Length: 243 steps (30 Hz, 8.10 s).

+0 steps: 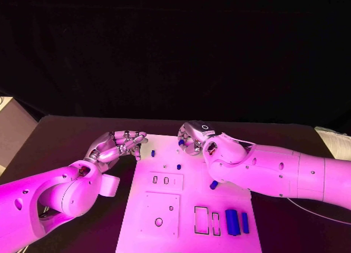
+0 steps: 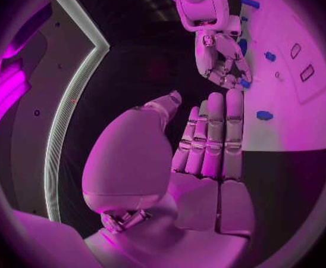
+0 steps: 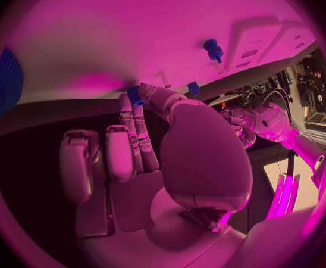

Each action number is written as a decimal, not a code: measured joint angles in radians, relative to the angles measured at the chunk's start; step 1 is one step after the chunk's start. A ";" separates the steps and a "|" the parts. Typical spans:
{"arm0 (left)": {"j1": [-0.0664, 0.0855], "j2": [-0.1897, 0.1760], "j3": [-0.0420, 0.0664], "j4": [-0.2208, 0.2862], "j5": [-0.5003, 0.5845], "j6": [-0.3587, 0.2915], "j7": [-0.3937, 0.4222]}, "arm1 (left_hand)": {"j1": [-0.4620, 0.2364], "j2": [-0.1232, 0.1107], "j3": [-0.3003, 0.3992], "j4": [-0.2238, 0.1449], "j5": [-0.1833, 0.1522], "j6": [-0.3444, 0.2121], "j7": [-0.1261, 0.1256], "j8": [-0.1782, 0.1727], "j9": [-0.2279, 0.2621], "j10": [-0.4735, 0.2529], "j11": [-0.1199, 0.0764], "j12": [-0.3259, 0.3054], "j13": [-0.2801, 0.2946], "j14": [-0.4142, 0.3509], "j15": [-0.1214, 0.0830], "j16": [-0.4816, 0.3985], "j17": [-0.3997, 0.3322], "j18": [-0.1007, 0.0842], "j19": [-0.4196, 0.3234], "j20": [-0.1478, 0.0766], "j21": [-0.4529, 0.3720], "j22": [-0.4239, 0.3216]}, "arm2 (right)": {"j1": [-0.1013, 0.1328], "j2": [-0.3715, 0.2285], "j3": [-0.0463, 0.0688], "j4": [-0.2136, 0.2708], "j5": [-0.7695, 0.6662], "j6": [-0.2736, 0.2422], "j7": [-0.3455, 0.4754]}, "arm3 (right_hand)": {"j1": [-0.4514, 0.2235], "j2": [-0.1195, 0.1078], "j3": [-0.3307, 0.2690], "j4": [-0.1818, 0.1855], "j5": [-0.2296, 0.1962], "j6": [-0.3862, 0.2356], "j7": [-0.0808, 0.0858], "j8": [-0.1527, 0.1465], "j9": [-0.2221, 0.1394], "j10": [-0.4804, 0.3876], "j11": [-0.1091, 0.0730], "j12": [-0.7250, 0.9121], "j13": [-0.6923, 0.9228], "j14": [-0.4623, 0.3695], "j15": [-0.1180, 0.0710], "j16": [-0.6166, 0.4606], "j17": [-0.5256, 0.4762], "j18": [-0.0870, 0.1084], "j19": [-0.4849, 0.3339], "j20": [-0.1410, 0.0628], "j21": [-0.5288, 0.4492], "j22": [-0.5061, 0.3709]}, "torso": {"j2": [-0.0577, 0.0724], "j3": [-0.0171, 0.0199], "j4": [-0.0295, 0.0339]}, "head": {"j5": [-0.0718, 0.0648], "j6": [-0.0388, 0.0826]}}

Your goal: Assemble the parts on the task board

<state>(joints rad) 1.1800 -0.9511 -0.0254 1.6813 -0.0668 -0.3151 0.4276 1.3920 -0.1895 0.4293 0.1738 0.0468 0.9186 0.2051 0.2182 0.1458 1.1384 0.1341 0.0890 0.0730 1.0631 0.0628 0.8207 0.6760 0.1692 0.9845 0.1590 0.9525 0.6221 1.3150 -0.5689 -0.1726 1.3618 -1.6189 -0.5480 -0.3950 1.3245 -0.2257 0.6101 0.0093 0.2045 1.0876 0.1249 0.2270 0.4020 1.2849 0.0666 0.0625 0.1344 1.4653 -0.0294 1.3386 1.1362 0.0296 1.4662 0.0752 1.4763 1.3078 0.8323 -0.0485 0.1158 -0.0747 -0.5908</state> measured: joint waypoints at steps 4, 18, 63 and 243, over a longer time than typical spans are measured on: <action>0.000 -0.001 0.000 0.000 0.000 0.000 -0.001 | 0.000 0.000 0.000 0.000 0.000 0.000 0.000 0.000 0.000 0.000 0.000 0.000 0.000 -0.007 0.001 0.000 0.000 0.000 -0.002 -0.002 0.000 0.001 | -0.002 -0.001 -0.002 -0.004 0.005 0.009 0.012 | -0.011 -0.010 0.019 0.001 -0.017 -0.054 0.016 -0.034 0.004 -0.072 0.009 0.001 -0.005 -0.001 0.021 -0.024 -0.046 0.017 -0.009 0.021 -0.061 0.000 | 0.001 0.0002 -0.0009 | 0.001 -0.001; 0.001 -0.004 0.000 -0.012 0.000 0.001 -0.004 | 0.000 0.000 0.013 -0.004 0.000 0.000 0.000 -0.004 0.001 -0.004 0.004 0.000 0.000 -0.009 0.002 0.004 0.000 0.000 -0.007 0.000 0.007 0.005 | 0.001 -0.096 -0.001 0.102 0.016 0.003 0.025 | 0.109 0.004 -0.390 0.109 0.005 -0.151 0.002 -0.125 -0.026 -0.324 0.043 0.093 -0.065 -0.008 0.042 -0.059 -0.155 0.032 -0.043 0.043 -0.184 -0.084 | 0.000 0.0033 -0.0065 | -0.002 0.004; 0.001 0.013 0.000 -0.039 0.002 0.017 -0.003 | 0.000 0.000 0.018 -0.010 0.000 -0.004 0.004 -0.004 0.000 -0.011 0.004 0.000 -0.001 -0.018 0.004 0.004 -0.001 0.000 -0.007 0.000 0.011 0.008 | 0.025 -0.308 0.016 0.149 0.350 0.133 0.047 | 0.161 0.017 -0.515 0.280 0.084 -0.264 0.052 0.031 -0.015 0.178 0.022 1.492 1.174 0.001 0.040 0.213 0.172 -0.016 0.000 0.033 0.091 0.000 | -0.024 0.0158 -0.0343 | -0.029 -0.009; 0.001 0.018 0.000 -0.051 0.001 0.029 -0.018 | 0.000 0.000 0.033 -0.014 0.000 -0.004 0.004 -0.008 0.002 -0.011 0.004 0.000 -0.001 -0.024 0.005 0.020 -0.005 0.000 -0.018 0.004 0.027 0.014 | 0.021 -0.437 0.017 0.286 0.349 -0.026 0.222 | 0.103 0.017 -0.371 0.228 0.033 -0.183 0.046 -0.050 -0.137 0.181 0.015 1.447 1.174 0.000 0.035 0.216 0.171 -0.015 0.000 0.029 0.090 0.000 | -0.035 0.0275 -0.0513 | -0.006 -0.025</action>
<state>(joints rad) 1.1810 -0.9335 -0.0256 1.6306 -0.0657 -0.2857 0.4091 1.3920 -0.1895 0.4625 0.1598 0.0468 0.9149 0.2087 0.2105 0.1481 1.1276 0.1376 0.0891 0.0723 1.0394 0.0676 0.8405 0.6710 0.1690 0.9663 0.1630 0.9797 0.6362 1.3359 -1.0060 -0.1554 1.6481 -1.2698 -0.5743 -0.1726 1.4270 -0.2083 0.2390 0.2372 0.2378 0.9041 0.1710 0.1773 0.2649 1.4663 0.0818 1.5093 1.3079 1.4649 0.0056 1.5550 1.3076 0.0144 1.4662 0.1040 1.5663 1.3080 0.7974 -0.0210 0.0645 -0.0811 -0.6161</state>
